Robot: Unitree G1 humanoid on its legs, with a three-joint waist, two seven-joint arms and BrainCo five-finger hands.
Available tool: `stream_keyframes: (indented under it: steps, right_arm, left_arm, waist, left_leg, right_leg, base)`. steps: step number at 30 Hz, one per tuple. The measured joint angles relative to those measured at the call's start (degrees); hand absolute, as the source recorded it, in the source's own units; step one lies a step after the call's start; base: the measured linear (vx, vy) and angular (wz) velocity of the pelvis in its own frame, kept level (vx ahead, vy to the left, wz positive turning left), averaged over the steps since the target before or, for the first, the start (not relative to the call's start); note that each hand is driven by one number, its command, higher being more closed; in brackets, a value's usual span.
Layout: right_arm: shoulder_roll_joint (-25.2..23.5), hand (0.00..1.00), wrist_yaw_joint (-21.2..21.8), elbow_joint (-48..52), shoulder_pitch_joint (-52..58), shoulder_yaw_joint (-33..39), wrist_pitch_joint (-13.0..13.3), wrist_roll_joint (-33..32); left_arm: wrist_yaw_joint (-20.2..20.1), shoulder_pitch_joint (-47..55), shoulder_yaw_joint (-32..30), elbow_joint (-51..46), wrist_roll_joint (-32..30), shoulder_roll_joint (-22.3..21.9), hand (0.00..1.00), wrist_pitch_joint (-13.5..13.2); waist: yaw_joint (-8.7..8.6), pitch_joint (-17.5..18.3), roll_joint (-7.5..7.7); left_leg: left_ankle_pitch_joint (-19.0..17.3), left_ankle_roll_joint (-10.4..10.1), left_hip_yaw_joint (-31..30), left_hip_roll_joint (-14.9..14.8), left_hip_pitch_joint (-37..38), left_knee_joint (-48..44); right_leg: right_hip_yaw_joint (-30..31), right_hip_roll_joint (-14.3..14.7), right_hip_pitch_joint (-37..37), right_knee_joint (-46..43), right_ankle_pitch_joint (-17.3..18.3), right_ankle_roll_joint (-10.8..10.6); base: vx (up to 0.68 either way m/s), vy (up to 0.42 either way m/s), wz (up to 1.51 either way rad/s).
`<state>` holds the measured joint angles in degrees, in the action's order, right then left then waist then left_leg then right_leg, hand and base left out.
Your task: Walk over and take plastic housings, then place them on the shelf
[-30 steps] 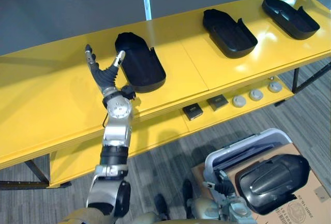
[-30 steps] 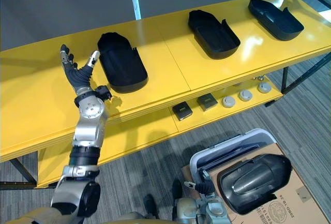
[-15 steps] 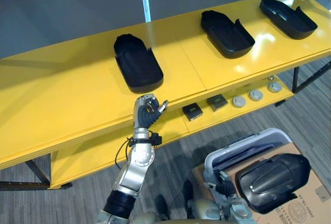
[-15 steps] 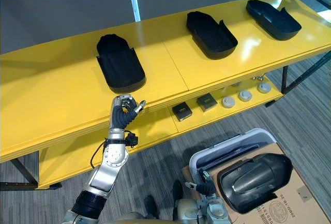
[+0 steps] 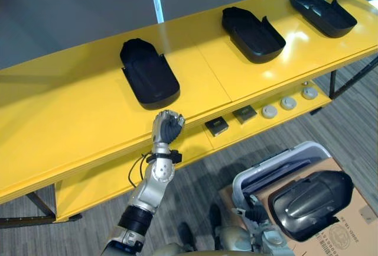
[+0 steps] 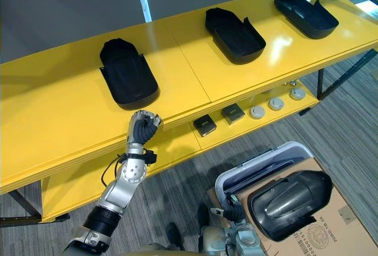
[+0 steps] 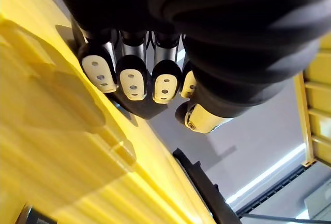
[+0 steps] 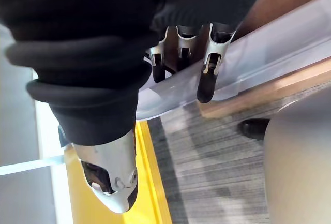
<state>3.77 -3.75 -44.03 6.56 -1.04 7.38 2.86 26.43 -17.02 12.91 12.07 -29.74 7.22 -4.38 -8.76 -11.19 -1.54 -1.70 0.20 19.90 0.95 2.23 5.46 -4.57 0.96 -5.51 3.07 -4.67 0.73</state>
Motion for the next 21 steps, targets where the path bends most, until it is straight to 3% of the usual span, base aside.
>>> stream_keyframes:
  steps: [21]
  right_arm:
    - [-0.64,0.0,-0.01,1.62,-0.04,0.29,-0.02,0.01]
  left_arm:
    - [-0.05,-10.08,-3.92,7.99,1.97,1.07,1.0,2.92]
  waist:
    - [-1.61,-0.24,0.97]
  left_leg:
    - [0.05,-0.01,0.57,0.01,-2.54,0.0]
  right_leg:
    - [0.22,-0.09,-3.2,-1.09,0.0,0.01]
  base:
    - [0.0,0.0,0.0]
